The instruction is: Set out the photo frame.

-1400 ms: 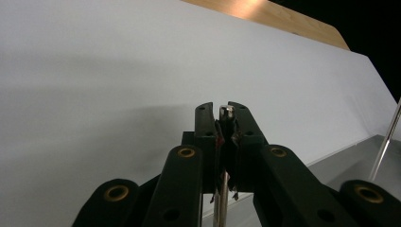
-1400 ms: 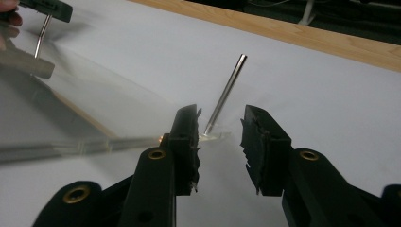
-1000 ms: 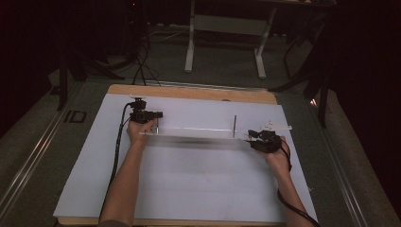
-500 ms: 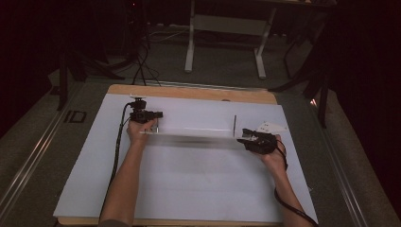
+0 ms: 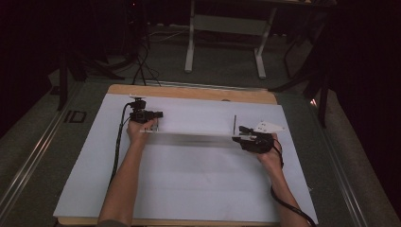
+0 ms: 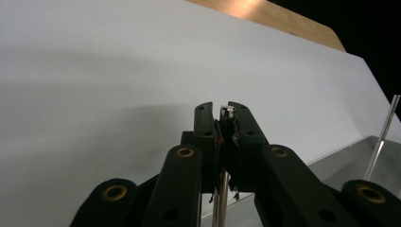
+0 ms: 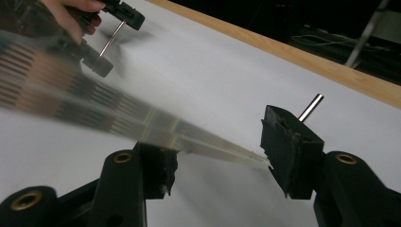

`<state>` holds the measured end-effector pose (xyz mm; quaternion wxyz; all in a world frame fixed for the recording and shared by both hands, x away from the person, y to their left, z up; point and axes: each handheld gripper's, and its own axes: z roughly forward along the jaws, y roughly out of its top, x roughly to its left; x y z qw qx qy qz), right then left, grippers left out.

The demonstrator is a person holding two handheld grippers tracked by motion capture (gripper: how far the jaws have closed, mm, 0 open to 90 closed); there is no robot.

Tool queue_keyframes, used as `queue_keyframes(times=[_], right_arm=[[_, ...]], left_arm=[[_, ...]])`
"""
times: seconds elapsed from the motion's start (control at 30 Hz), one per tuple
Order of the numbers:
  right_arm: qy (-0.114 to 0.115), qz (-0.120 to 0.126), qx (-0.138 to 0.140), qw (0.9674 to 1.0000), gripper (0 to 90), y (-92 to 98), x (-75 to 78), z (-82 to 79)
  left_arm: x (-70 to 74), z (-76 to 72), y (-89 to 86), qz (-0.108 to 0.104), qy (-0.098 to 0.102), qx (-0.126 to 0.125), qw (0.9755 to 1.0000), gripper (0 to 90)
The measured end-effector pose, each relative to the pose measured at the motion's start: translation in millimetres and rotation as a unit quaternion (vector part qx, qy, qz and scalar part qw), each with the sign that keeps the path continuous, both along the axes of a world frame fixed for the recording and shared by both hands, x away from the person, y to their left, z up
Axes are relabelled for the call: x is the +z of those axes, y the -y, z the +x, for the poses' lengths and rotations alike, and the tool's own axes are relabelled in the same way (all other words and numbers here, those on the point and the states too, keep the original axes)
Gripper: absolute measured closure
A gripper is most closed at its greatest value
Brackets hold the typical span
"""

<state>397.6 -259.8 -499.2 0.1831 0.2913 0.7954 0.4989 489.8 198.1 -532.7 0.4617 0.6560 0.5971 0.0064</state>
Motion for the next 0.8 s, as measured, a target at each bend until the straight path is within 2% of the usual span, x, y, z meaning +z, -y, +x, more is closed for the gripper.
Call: queue_keyframes(times=[0.27,0.53,0.6,0.8], right_arm=[[-0.004,0.005,0.0,1.0,47.0,0.4,0.4,1.3],[-0.01,0.002,0.003,0.9999,47.0,0.8,1.5,2.2],[-0.011,0.005,0.001,0.9999,47.1,0.6,2.1,3.3],[-0.016,0.014,-0.007,0.9997,47.2,0.5,4.4,7.0]], left_arm=[[0.5,-0.3,-0.1,0.006,0.005,-0.002,1.0,81.4],[-4.5,-4.8,-4.6,0.009,0.013,-0.005,0.9999,71.1],[-6.2,-6.6,-7.0,0.003,0.016,-0.007,0.9998,69.9],[-1.5,-11.8,-12.8,0.017,0.033,-0.014,0.9992,68.5]])
